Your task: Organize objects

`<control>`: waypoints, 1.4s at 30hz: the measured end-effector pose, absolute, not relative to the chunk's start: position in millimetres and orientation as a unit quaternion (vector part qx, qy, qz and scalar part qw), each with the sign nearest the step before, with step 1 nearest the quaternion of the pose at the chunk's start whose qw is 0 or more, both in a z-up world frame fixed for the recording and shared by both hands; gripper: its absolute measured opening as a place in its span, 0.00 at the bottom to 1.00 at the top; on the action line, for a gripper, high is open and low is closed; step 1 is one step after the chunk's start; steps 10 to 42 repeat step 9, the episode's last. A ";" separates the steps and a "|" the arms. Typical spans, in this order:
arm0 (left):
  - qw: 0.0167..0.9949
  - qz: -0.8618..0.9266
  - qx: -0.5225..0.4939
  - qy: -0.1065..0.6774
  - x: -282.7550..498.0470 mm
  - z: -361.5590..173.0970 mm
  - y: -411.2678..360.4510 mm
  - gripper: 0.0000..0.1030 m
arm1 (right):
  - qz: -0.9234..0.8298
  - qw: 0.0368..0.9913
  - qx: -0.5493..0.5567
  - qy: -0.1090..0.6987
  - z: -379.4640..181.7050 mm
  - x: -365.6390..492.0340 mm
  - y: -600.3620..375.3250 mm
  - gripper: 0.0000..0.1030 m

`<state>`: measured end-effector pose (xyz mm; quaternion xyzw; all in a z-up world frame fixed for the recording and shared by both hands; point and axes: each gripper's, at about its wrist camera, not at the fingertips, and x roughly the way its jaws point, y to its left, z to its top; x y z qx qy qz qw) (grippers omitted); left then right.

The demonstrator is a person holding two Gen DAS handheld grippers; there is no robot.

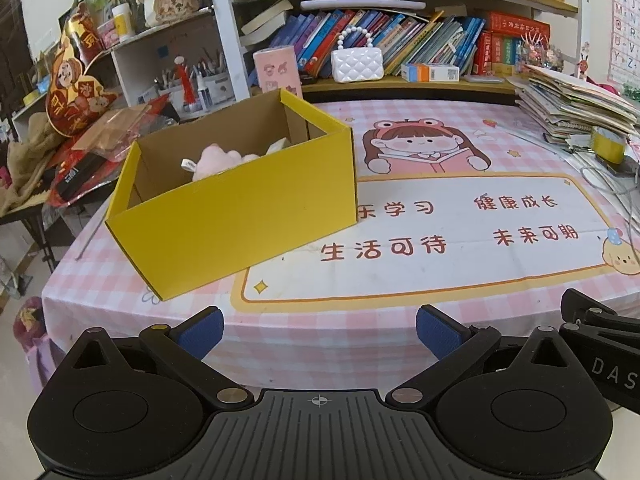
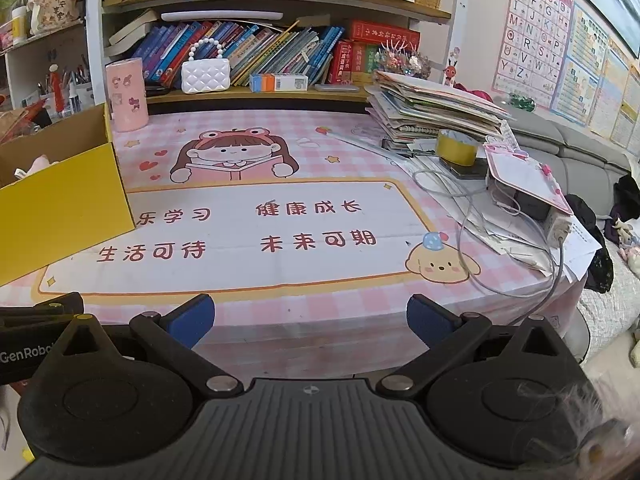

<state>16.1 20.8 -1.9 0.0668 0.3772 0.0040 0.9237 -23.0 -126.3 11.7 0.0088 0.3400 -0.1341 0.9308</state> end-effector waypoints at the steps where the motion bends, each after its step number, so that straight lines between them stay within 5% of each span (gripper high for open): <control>1: 0.924 0.005 0.065 0.377 16.1 -1.9 21.2 1.00 | -0.133 0.931 0.008 0.339 11.7 -23.0 -126.1 1.00; 42: 0.924 0.009 0.062 0.377 18.5 -1.5 23.9 1.00 | -0.126 0.932 0.005 0.339 13.2 -20.0 -123.6 1.00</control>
